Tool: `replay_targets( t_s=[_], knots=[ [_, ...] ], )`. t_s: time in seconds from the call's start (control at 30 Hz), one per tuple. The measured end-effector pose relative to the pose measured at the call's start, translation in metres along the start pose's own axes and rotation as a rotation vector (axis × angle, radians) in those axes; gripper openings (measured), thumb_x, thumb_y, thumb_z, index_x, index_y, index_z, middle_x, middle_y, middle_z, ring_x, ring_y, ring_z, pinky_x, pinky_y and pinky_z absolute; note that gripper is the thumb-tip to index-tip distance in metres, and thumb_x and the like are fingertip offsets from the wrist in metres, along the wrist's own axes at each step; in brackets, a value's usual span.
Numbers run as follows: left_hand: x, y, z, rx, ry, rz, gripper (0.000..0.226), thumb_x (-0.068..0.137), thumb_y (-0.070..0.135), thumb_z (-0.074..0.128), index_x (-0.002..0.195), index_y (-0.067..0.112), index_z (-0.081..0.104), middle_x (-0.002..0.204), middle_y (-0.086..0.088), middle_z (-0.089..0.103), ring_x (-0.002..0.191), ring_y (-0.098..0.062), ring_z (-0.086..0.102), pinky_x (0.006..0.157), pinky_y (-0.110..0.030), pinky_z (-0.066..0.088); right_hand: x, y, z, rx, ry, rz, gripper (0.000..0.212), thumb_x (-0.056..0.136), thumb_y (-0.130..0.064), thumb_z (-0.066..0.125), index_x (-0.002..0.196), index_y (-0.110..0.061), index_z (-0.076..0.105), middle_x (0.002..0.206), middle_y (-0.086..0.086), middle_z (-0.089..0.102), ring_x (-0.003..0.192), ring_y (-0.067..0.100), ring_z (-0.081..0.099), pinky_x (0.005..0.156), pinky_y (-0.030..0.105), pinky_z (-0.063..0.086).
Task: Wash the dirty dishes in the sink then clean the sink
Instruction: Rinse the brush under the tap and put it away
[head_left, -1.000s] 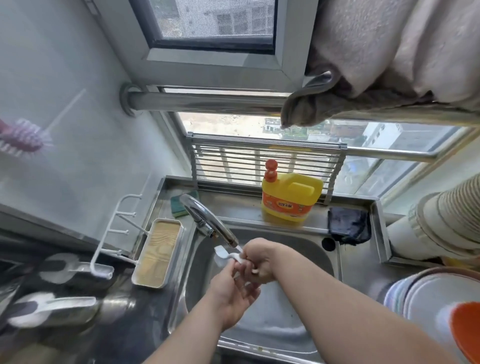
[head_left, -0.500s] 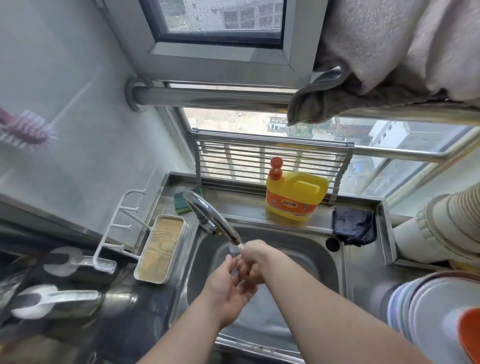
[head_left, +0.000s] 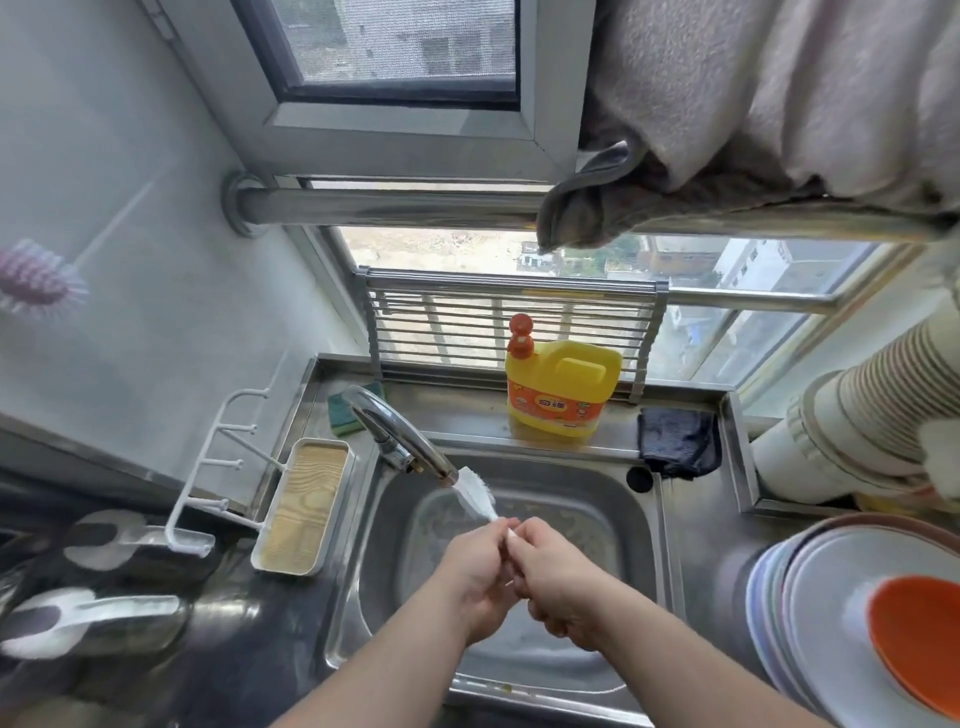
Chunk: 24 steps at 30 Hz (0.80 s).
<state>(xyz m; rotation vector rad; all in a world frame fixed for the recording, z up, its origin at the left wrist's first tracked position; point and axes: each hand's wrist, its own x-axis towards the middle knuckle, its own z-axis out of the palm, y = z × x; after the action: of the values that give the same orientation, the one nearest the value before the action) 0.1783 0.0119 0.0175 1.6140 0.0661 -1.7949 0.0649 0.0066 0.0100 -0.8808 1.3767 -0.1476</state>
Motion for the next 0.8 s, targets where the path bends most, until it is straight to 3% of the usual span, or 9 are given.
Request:
replay_targets(
  t_s=[0.07, 0.17, 0.3, 0.4, 0.5, 0.57, 0.67, 0.8],
  knots=[
    [-0.002, -0.002, 0.008, -0.034, -0.007, -0.003, 0.025, 0.112, 0.018, 0.048, 0.113, 0.001, 0.066, 0.072, -0.011, 0.072, 0.049, -0.02, 0.065, 0.041, -0.026, 0.047, -0.01, 0.002, -0.01, -0.009, 0.0, -0.012, 0.024, 0.101, -0.055, 0.035, 0.089, -0.048, 0.054, 0.074, -0.001, 0.057, 0.041, 0.011, 0.038, 0.042, 0.022, 0.025],
    [0.0, -0.006, 0.013, -0.088, 0.002, -0.021, 0.033, 0.114, 0.027, 0.044, 0.118, 0.002, 0.065, 0.085, -0.011, 0.078, 0.07, -0.024, 0.074, 0.052, -0.032, 0.055, -0.024, 0.002, -0.022, -0.008, -0.051, -0.035, 0.024, 0.101, -0.061, 0.036, 0.093, -0.051, 0.056, 0.073, -0.003, 0.053, 0.043, 0.011, 0.035, 0.042, 0.021, 0.024],
    [0.01, -0.004, 0.007, -0.137, 0.057, -0.034, 0.042, 0.113, 0.037, 0.045, 0.116, 0.003, 0.068, 0.096, -0.012, 0.078, 0.076, -0.023, 0.076, 0.07, -0.04, 0.059, -0.035, 0.003, -0.025, -0.034, -0.099, -0.063, 0.021, 0.104, -0.05, 0.039, 0.105, -0.036, 0.054, 0.066, -0.006, 0.05, 0.044, 0.01, 0.031, 0.041, 0.023, 0.019],
    [0.014, 0.0, 0.005, -0.089, 0.096, -0.044, 0.049, 0.112, 0.045, 0.043, 0.111, 0.004, 0.069, 0.095, -0.011, 0.075, 0.076, -0.026, 0.074, 0.074, -0.042, 0.06, -0.04, 0.005, -0.024, -0.047, -0.091, -0.076, 0.02, 0.103, -0.053, 0.042, 0.099, -0.036, 0.053, 0.065, -0.006, 0.05, 0.045, 0.01, 0.029, 0.042, 0.024, 0.018],
    [0.016, 0.001, 0.001, 0.097, 0.15, -0.034, 0.06, 0.11, 0.056, 0.038, 0.108, 0.006, 0.071, 0.095, -0.013, 0.078, 0.088, -0.03, 0.076, 0.083, -0.043, 0.059, -0.045, 0.008, -0.028, -0.05, -0.078, -0.085, 0.02, 0.103, -0.052, 0.044, 0.09, -0.04, 0.054, 0.063, -0.007, 0.05, 0.046, 0.011, 0.029, 0.043, 0.025, 0.018],
    [0.016, 0.001, -0.001, 0.262, 0.215, 0.024, 0.071, 0.106, 0.067, 0.033, 0.099, 0.007, 0.072, 0.082, -0.007, 0.078, 0.079, -0.026, 0.074, 0.073, -0.037, 0.058, -0.048, 0.011, -0.036, -0.088, -0.057, -0.111, 0.019, 0.103, -0.049, 0.045, 0.089, -0.04, 0.054, 0.062, -0.007, 0.049, 0.047, 0.012, 0.03, 0.044, 0.026, 0.019],
    [0.018, 0.005, -0.006, 0.333, 0.293, 0.07, 0.083, 0.098, 0.08, 0.026, 0.077, 0.011, 0.067, 0.062, -0.001, 0.061, 0.06, -0.022, 0.06, 0.059, -0.029, 0.049, -0.052, 0.015, -0.051, -0.167, -0.016, -0.178, 0.016, 0.103, -0.043, 0.051, 0.09, -0.036, 0.058, 0.058, -0.011, 0.049, 0.053, 0.012, 0.038, 0.05, 0.029, 0.029],
    [0.026, 0.017, -0.023, 0.297, 0.288, 0.055, 0.087, 0.097, 0.083, 0.025, 0.091, 0.008, 0.069, 0.065, -0.003, 0.065, 0.06, -0.022, 0.062, 0.052, -0.027, 0.051, -0.06, 0.017, -0.07, -0.363, 0.027, -0.219, 0.016, 0.101, -0.049, 0.053, 0.096, -0.037, 0.062, 0.054, -0.015, 0.054, 0.051, 0.003, 0.045, 0.052, 0.022, 0.038]
  ],
)
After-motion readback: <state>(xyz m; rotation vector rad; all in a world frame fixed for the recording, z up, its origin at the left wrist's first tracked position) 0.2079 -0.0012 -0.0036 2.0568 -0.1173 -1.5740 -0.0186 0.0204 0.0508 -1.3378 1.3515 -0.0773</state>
